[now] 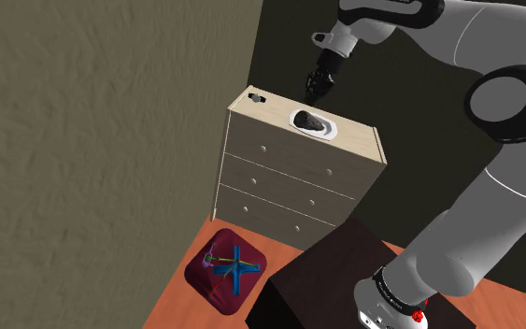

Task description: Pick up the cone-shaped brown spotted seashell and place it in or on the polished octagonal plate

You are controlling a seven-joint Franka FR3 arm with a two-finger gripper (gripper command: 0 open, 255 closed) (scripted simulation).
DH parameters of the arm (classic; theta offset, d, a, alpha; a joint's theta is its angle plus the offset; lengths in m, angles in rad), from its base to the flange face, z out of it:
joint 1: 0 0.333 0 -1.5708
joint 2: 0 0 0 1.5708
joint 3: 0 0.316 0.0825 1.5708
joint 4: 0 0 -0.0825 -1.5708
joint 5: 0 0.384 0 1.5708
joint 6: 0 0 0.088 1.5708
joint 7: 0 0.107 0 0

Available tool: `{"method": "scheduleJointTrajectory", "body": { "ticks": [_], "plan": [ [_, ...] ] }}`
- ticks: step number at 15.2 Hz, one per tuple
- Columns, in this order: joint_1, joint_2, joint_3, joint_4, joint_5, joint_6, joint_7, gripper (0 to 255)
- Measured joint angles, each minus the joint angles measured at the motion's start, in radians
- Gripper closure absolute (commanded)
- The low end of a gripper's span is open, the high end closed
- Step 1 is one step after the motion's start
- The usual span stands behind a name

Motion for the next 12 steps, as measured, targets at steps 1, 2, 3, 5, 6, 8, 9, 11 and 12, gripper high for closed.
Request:
{"method": "scheduleJointTrajectory", "body": {
  "ticks": [1,2,3,5,6,8,9,11,12],
  "plan": [
    [-0.005,-0.018,-0.003,-0.033,0.008,0.023,-0.028,0],
    [-0.014,-0.049,-0.011,-0.093,0.02,0.062,-0.08,0],
    [-0.024,-0.079,-0.02,-0.15,0.037,0.101,-0.142,0],
    [-0.042,-0.137,-0.041,-0.274,0.083,0.185,-0.284,0],
    [-0.05,-0.154,-0.053,-0.325,0.111,0.222,-0.359,0],
    [-0.057,-0.162,-0.064,-0.368,0.136,0.258,-0.43,0],
    [-0.056,-0.163,-0.064,-0.385,0.143,0.274,-0.445,0],
    [-0.053,-0.163,-0.061,-0.409,0.151,0.3,-0.457,0],
    [-0.051,-0.162,-0.059,-0.423,0.154,0.315,-0.462,0]
  ]
}}
